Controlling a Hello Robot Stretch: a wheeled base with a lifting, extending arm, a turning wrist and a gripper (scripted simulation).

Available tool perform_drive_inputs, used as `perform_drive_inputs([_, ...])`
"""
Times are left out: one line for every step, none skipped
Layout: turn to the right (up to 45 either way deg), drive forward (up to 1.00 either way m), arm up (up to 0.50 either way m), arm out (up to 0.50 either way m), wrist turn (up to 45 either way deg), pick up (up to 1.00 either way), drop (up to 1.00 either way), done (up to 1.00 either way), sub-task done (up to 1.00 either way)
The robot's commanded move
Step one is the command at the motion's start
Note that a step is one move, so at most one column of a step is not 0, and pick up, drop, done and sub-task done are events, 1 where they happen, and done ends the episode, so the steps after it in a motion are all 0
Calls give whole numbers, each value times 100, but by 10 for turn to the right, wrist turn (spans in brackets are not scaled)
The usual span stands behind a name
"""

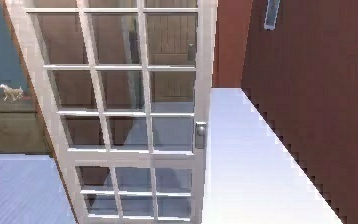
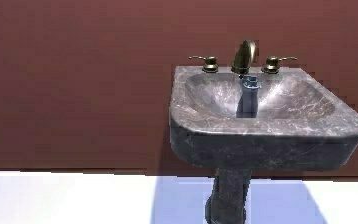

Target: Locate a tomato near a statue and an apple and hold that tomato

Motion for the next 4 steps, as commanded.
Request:
perform_drive_inputs([30,0,0,0,0,0,0,0,0])
perform_drive_inputs([0,35,0,0,0,0,0,0,0])
perform_drive_inputs([450,0,0,0,0,0,0,0,0])
perform_drive_inputs([60,0,0,0,0,0,0,0,0])
